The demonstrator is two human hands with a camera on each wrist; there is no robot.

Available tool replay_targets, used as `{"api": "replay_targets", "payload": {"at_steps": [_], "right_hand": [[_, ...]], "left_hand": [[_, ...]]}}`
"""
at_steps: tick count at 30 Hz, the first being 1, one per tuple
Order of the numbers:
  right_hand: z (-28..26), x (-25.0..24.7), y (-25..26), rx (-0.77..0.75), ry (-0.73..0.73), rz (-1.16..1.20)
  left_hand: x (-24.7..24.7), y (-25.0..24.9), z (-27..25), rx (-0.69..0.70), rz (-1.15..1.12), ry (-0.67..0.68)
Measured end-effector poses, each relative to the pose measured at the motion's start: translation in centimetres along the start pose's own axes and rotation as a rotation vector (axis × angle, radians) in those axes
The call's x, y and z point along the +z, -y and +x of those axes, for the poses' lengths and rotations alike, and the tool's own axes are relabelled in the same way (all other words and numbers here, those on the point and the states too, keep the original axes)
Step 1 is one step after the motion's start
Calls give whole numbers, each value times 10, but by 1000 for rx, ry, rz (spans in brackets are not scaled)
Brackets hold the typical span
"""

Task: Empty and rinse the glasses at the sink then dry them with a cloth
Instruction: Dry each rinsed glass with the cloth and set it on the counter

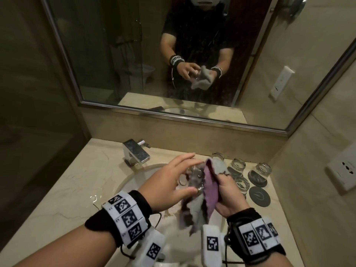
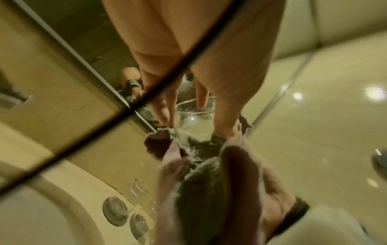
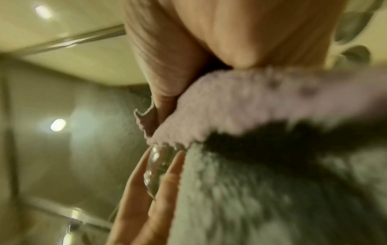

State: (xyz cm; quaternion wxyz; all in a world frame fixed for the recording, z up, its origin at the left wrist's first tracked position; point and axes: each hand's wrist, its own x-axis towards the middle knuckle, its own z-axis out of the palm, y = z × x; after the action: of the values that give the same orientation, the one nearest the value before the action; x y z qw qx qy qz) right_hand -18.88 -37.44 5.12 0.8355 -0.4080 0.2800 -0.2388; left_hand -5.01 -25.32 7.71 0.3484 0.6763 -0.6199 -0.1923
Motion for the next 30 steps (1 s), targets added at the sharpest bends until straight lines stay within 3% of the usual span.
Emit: {"api": "replay_targets", "payload": {"at_steps": [3, 4, 6, 8, 10, 15, 17, 20, 22, 25, 30], "right_hand": [[5, -5, -1, -247, -91, -184], [4, -4, -1, -273, -91, -203], [6, -4, -2, -221, -78, -142], [8, -6, -3, -45, -33, 35], [9, -8, -4, 34, -27, 87], [6, -9, -4, -208, -201, -186], [7, -7, -3, -158, -190, -151], [6, -4, 1, 110, -67, 51], [4, -3, 3, 169, -40, 116], [5, -6, -6, 36, -67, 25], [1, -4, -5, -336, -114, -326]], "left_hand": [[1, 1, 1, -204, -252, -39], [1, 1, 2, -207, -275, -49], [0, -3, 1, -133, -162, -31], [0, -8, 2, 25, 55, -2], [0, -7, 3, 80, 79, 5], [1, -10, 7, -211, -296, -65], [3, -13, 6, -127, -183, -60], [5, -11, 7, 99, 63, -43], [9, -7, 7, 106, 88, -41], [15, -6, 5, -94, -129, -120], [9, -11, 17, -578, -948, -83]]}}
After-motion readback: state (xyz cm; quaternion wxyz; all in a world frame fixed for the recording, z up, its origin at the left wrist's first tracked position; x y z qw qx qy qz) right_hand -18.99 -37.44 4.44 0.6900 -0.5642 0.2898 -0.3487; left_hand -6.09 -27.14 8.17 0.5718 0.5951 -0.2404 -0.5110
